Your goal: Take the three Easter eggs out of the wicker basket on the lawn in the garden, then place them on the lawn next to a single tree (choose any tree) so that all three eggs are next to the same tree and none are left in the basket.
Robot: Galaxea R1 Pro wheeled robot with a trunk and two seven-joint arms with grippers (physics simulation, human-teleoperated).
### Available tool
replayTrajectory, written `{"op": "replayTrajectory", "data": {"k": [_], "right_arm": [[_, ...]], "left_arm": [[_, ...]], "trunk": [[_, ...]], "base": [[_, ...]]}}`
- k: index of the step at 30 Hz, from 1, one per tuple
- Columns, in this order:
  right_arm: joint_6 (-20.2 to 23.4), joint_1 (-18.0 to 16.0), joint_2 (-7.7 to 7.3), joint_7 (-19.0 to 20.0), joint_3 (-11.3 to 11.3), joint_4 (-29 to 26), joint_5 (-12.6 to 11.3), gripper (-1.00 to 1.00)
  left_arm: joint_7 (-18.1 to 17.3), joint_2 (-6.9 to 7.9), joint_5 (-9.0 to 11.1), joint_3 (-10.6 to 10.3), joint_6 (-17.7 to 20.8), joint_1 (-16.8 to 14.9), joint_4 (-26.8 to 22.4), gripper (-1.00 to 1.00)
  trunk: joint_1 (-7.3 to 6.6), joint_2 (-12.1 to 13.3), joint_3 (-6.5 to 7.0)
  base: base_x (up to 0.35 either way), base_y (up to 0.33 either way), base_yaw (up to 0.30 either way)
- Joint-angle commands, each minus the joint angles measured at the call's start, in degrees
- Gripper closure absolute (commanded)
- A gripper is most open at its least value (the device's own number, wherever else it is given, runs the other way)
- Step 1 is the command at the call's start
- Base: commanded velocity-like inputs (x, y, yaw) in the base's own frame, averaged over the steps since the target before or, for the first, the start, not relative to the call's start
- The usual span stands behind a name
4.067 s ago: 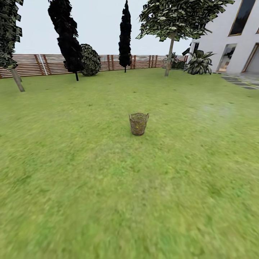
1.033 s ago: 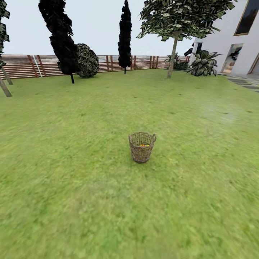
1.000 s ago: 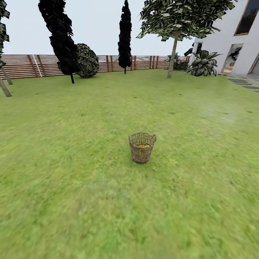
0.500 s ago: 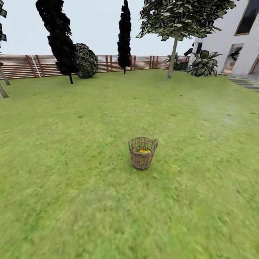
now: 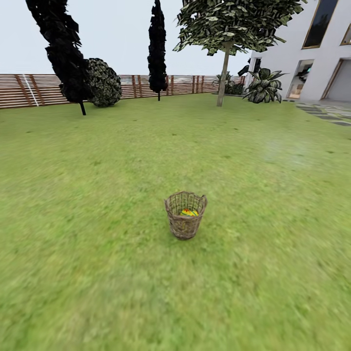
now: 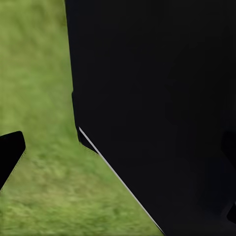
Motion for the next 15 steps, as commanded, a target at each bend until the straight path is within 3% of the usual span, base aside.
{"op": "replayTrajectory", "data": {"k": [1, 10, 15], "right_arm": [[-0.17, -0.03, -0.01, -0.02, 0.10, 0.04, 0.26, -1.00], [-0.16, -0.03, -0.01, -0.02, 0.10, 0.04, 0.26, -1.00], [-0.17, -0.03, -0.07, -0.02, 0.10, 0.04, 0.26, -1.00]], "left_arm": [[0.02, 0.00, 0.07, 0.02, -0.07, 0.03, -0.09, -1.00], [0.02, 0.00, 0.07, 0.02, -0.07, 0.03, -0.09, -1.00], [0.02, 0.00, 0.07, 0.02, -0.07, 0.03, -0.09, -1.00]], "trunk": [[0.03, -0.01, -0.04], [0.03, -0.01, -0.04], [0.03, -0.01, -0.04]], "base": [[0.315, 0.000, -0.002], [0.315, 0.000, -0.010], [0.315, 0.000, -0.212]]}}
